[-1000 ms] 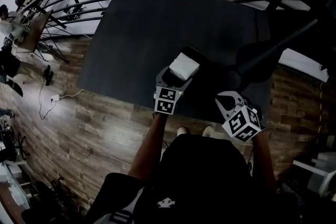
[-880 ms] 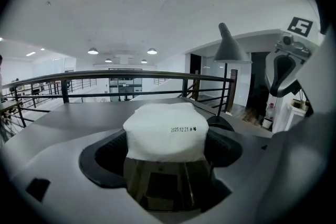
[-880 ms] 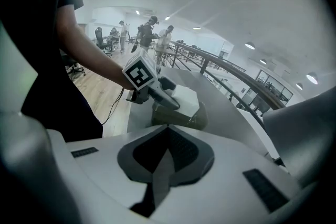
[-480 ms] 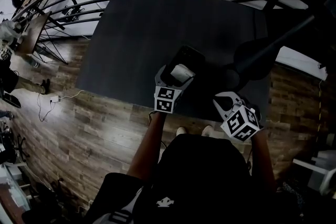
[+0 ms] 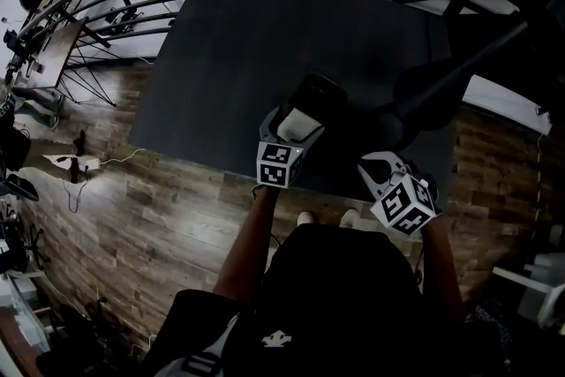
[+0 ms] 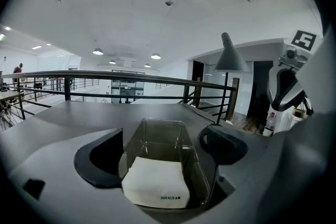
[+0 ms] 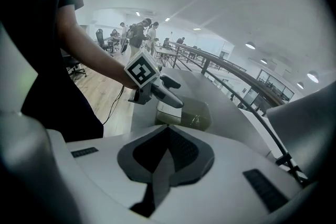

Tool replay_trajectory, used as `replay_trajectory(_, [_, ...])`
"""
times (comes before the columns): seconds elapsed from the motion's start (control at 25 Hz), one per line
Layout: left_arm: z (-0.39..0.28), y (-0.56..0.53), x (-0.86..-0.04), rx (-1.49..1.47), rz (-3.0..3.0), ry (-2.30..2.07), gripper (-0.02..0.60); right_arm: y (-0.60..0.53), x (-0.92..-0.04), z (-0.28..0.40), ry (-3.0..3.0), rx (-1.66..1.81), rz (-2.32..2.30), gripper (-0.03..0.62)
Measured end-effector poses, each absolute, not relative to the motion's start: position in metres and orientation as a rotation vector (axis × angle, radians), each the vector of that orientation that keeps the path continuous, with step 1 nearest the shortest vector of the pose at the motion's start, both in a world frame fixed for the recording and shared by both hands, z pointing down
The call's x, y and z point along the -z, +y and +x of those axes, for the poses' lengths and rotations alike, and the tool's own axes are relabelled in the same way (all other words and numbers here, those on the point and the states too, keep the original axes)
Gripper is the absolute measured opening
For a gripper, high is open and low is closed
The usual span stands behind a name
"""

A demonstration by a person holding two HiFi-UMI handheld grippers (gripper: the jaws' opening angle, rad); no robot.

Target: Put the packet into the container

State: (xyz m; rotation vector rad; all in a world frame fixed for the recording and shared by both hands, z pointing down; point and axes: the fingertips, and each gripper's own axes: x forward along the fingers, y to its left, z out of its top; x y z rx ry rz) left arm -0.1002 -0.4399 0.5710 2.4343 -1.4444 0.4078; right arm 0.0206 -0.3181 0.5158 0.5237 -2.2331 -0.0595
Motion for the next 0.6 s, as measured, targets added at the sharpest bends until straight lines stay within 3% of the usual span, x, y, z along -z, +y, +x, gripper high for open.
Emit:
replay_trajectory(0.16, [-0.101,-0.434,-0.565,-0.418,2.439,-1.437,0.504,-0.319,-0.514,0.017,-2.253,0.052,0.529,0.005])
replay_trajectory(0.32, [-0.107,-0.431,-0.552,-0.427,2.448,-1.462,0.304,-0.323,-0.512,0.013,-2.274,0.044,0.55,0.005])
replay_trajectory(0.6, [-0.111,-0.422,-0.507,-0.33,2.511,-1.496,0.15,-0.331,-0.504,0.004,-2.326,0.037,0.593,0.005])
